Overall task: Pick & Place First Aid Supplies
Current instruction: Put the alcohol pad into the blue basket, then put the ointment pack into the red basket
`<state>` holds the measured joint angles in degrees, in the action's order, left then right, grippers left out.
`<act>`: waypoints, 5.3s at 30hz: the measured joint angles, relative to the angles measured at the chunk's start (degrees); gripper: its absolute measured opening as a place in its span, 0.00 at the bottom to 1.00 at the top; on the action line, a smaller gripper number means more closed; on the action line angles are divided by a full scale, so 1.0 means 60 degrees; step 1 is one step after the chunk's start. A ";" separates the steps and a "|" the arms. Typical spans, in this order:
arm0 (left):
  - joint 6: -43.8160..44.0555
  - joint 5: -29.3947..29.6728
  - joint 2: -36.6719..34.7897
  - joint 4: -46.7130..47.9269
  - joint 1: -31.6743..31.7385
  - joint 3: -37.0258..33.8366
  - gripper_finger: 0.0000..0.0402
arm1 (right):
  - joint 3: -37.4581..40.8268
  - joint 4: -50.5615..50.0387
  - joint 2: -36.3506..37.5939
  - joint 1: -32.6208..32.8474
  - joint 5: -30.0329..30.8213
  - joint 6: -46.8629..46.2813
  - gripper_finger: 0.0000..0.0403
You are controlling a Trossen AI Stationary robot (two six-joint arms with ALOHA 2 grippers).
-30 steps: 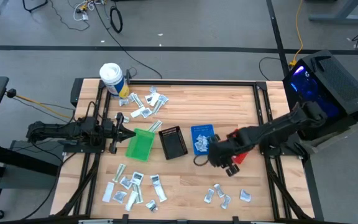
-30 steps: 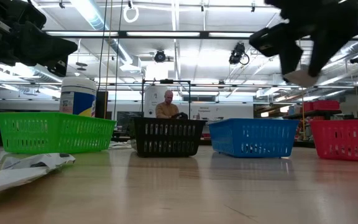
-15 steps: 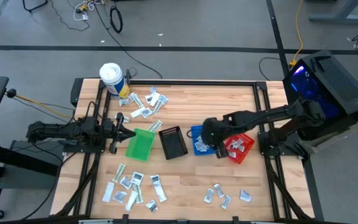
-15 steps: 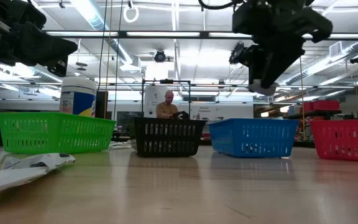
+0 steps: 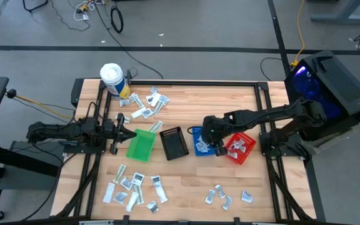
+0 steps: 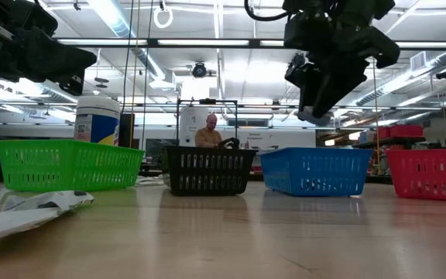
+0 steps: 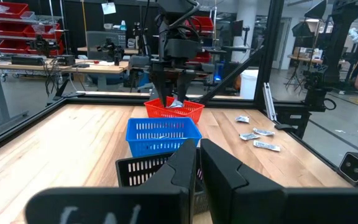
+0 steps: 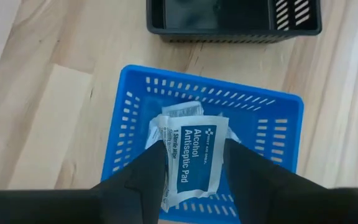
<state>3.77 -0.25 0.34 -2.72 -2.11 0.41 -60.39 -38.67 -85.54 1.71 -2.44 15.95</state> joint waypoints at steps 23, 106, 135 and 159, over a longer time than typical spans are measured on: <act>0.0000 0.0000 0.0002 0.0000 0.0000 0.0001 0.08 | 0.0027 0.0243 -0.1638 -0.0160 0.0006 0.0254 0.40; 0.0000 0.0000 0.0000 0.0011 0.0000 0.0003 0.08 | -0.1237 -0.1331 -0.3027 0.5540 0.0493 -1.2196 0.66; 0.0000 0.0000 0.0004 0.0007 0.0000 0.0002 0.08 | -0.1235 -0.1275 -0.3533 0.5854 0.0758 -1.4602 0.66; 0.0000 0.0000 0.0004 0.0004 0.0000 0.0000 0.08 | -0.1237 -0.1290 -0.3974 0.5854 0.0483 -1.4853 0.35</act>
<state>3.77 -0.25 0.36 -2.70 -2.11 0.40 -67.81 -46.41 -109.38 36.84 0.46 -73.17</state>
